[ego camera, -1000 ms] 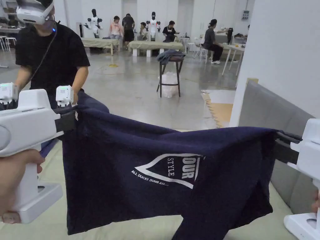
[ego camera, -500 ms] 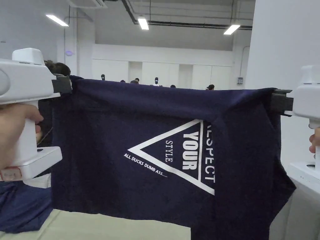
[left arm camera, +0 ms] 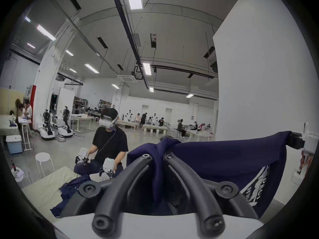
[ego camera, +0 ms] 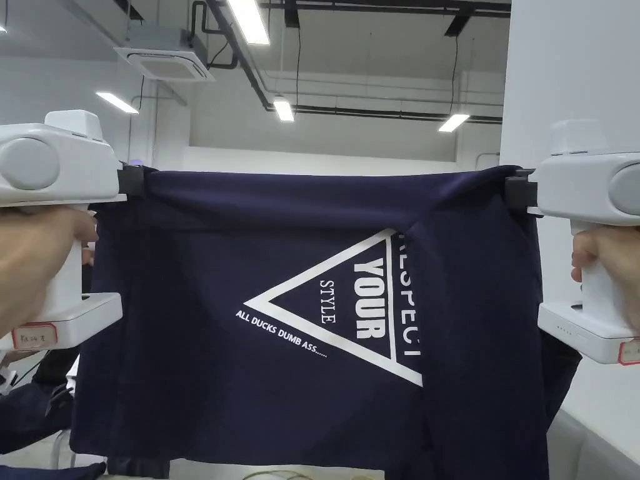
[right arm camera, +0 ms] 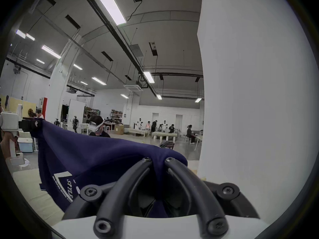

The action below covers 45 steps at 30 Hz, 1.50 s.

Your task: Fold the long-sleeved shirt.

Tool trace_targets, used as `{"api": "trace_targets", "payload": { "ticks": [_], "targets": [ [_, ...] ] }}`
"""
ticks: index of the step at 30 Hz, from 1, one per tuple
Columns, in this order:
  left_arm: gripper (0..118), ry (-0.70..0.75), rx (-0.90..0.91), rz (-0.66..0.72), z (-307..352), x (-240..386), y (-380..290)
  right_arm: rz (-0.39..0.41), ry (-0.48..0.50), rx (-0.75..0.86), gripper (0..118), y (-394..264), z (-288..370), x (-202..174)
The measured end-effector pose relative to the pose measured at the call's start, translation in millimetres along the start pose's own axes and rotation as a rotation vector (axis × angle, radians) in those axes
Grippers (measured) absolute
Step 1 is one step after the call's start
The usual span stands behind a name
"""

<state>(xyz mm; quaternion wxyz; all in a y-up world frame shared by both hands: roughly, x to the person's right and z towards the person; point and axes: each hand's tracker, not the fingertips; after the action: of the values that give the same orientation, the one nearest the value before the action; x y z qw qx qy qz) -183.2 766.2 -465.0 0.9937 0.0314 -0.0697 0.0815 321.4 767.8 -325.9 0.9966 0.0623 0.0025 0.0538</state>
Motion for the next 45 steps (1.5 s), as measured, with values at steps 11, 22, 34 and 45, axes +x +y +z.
{"api": "trace_targets", "payload": {
  "ticks": [11, 22, 34, 45],
  "targets": [
    [13, 0.054, 0.07, -0.013, -99.0, -19.2, 2.1, 0.011, -0.105, 0.094, 5, -1.6, -191.5, -23.6],
    [13, 0.042, -0.076, -0.053, -97.1, -35.2, -92.6, -0.023, -0.088, -0.004, 5, -93.1, -185.3, -25.9],
    [13, -0.045, -0.385, -0.086, 26.6, -40.7, -256.3, -0.008, -0.005, -0.32, 5, -274.3, -50.6, -16.5],
    [13, -0.171, -0.636, -0.051, 240.0, -63.2, -416.4, -0.041, 0.097, -0.544, 5, -425.5, 180.2, -16.4]
  ]
}}
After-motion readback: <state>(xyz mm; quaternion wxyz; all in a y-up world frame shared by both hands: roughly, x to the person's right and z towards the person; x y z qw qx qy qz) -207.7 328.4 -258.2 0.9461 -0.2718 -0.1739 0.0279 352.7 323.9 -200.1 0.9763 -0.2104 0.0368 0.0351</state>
